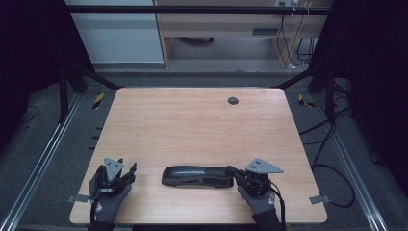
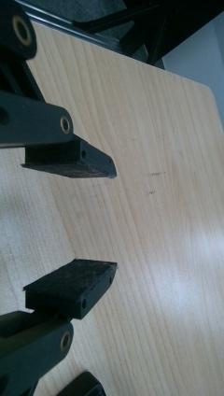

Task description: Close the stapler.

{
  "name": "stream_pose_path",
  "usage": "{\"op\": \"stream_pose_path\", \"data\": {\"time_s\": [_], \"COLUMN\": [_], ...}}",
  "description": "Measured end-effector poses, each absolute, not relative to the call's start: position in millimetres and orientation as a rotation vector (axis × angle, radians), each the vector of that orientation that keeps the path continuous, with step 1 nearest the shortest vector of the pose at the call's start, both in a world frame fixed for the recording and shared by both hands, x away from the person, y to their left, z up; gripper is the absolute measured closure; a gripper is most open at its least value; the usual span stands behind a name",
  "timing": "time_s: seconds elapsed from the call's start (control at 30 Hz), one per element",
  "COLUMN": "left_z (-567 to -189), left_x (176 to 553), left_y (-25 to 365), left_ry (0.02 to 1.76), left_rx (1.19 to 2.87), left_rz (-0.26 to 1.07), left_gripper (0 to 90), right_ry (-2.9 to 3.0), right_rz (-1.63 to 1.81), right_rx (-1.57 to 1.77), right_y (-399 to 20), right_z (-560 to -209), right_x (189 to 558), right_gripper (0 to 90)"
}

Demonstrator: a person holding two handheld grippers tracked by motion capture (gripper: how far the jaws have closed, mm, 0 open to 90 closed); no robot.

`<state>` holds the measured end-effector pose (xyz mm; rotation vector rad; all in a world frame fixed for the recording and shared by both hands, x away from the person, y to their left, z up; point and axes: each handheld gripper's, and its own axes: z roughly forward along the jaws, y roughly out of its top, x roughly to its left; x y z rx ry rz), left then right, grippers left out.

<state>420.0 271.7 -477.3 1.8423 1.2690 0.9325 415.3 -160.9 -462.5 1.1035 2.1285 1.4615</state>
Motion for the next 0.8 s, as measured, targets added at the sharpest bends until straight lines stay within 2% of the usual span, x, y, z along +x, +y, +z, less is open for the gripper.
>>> {"op": "stream_pose_path", "data": {"time_s": [0.8], "left_z": [-477.4], "left_x": [420.0], "left_y": [273.9], "left_ry": [1.278], "left_rx": [1.837], "left_rz": [0.933], "left_gripper": [46.7], "right_ry": [2.120], "right_rz": [1.464], "right_rx": [1.095], "right_y": [-161.6], "right_z": [-466.6], "right_x": [414.4], "right_gripper": [90.0]}}
